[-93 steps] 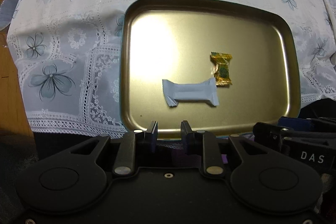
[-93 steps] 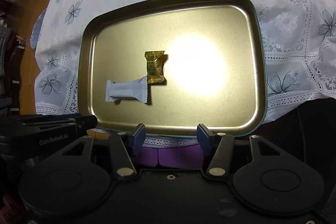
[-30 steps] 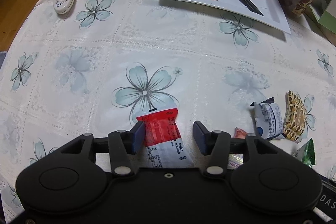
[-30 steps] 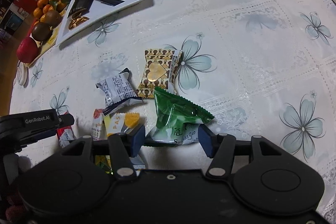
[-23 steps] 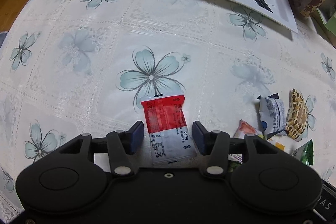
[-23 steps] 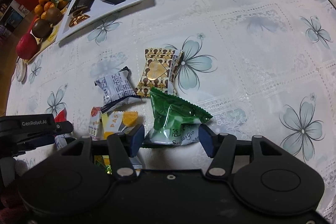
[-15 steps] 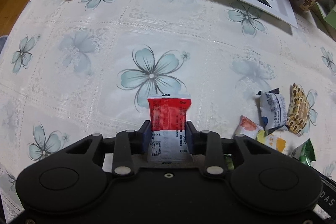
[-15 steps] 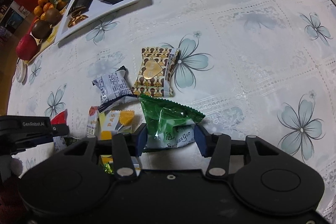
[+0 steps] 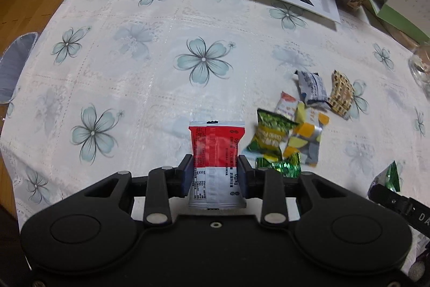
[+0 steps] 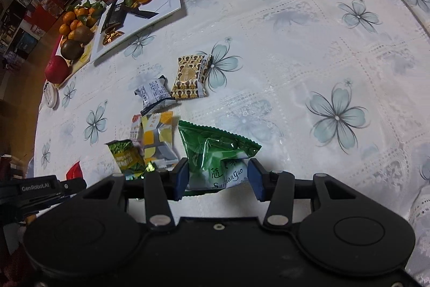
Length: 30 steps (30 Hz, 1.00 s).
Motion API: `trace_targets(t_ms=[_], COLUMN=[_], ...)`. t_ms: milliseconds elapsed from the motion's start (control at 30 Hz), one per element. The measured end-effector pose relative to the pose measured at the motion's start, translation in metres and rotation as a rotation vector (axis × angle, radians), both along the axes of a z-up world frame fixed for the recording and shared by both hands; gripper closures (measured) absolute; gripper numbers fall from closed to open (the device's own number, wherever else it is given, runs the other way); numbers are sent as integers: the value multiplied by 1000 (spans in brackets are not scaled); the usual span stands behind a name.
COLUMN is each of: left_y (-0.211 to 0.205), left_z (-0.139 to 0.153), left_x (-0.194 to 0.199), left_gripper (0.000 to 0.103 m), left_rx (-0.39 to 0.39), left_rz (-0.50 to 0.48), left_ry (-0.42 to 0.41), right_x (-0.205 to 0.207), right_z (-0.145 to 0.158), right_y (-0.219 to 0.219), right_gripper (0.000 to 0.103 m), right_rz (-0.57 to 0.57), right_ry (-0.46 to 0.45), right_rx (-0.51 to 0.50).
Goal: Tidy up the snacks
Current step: 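Carry the red-and-white bar and green packet over the gold tray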
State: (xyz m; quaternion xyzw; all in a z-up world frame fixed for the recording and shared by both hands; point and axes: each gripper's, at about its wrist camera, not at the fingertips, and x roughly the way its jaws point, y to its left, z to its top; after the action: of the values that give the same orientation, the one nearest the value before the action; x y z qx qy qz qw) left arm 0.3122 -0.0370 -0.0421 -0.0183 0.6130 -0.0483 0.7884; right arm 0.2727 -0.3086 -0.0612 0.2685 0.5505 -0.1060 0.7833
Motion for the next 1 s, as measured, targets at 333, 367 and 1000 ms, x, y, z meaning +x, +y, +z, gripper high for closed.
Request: trace_targets(t_ms=[333,367,1000], left_y=[4,4,20], left_z=[31,32,10], left_x=[-110,-119,-233], left_gripper=[61,61,61], left_rx=[45,42,-43], left_rz=[-102,-109,-92], left_ry=[-50,-51,1], right_x=[-110,-122,-254], right_z=[42,43,30], right_y=[37,39,75], right_gripper=[53,53,53], right_rz=[82,86,19], right_ry=[-63,-68,-52], right_rx=[-17,-10,11])
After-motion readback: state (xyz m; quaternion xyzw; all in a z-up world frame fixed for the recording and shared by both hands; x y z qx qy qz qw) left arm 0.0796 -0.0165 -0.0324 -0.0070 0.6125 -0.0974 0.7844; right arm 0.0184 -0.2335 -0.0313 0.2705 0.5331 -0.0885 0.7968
